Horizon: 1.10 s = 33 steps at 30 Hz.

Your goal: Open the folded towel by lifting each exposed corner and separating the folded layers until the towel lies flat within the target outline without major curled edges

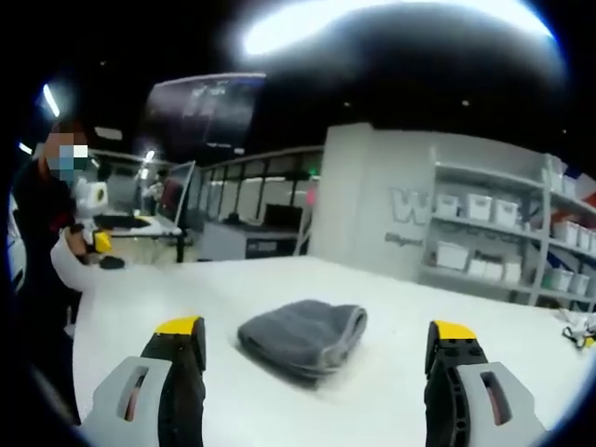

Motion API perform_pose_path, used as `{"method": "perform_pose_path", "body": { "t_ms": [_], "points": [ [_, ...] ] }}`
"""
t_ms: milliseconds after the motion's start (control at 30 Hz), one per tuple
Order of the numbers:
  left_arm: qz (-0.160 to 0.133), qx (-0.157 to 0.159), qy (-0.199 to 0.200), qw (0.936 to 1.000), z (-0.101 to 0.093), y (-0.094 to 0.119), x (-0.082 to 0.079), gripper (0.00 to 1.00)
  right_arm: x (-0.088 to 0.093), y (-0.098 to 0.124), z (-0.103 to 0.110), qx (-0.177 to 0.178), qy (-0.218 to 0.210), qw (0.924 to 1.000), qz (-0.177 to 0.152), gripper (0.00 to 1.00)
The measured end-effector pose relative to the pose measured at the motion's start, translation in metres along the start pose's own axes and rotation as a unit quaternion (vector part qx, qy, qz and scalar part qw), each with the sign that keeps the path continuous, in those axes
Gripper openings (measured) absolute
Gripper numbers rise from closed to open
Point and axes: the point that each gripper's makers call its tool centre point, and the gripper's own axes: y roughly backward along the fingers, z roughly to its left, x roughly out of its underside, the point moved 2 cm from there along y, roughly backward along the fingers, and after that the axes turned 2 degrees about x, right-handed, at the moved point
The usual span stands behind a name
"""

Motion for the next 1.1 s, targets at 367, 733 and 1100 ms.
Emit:
{"method": "perform_pose_path", "body": {
  "t_ms": [367, 733, 1100],
  "points": [
    [0.001, 0.003, -0.002, 1.0, -0.001, 0.0, 0.001, 1.0, 0.014, -0.016, -0.008, 0.003, -0.025, 0.9994, -0.023, 0.99],
    [0.001, 0.004, -0.003, 1.0, -0.002, 0.003, 0.001, 1.0, 0.008, -0.025, -0.012, 0.012, -0.054, 0.9959, -0.072, 0.98],
    [-0.001, 0.009, 0.0, 1.0, -0.003, 0.005, 0.0, 1.0, 0.016, -0.048, -0.009, 0.0, -0.06, 0.9974, -0.041, 0.97]
  ]
}}
